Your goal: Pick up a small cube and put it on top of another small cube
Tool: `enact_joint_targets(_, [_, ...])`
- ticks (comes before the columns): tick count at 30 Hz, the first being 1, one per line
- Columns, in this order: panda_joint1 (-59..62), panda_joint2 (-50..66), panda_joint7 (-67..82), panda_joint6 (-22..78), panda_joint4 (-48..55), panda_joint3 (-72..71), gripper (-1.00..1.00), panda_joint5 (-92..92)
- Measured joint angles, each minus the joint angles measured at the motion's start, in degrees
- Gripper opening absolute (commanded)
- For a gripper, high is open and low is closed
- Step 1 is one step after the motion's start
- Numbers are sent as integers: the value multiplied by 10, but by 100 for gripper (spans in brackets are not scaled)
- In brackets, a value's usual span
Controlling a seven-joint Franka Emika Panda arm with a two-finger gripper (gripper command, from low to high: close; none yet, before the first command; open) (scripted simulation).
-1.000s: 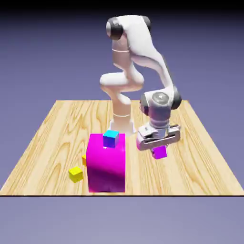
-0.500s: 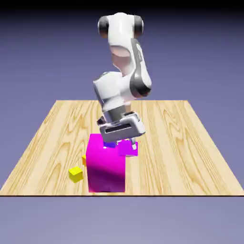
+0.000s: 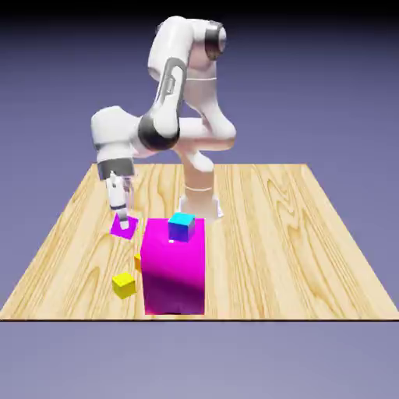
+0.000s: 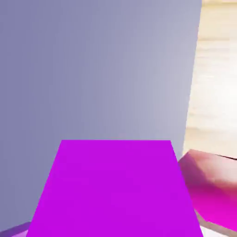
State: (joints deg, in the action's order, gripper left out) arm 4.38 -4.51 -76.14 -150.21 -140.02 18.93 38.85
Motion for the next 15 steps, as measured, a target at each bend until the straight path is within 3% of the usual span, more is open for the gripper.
enact_joint_targets(15, [-199, -59, -149, 34, -124, 311, -100, -125])
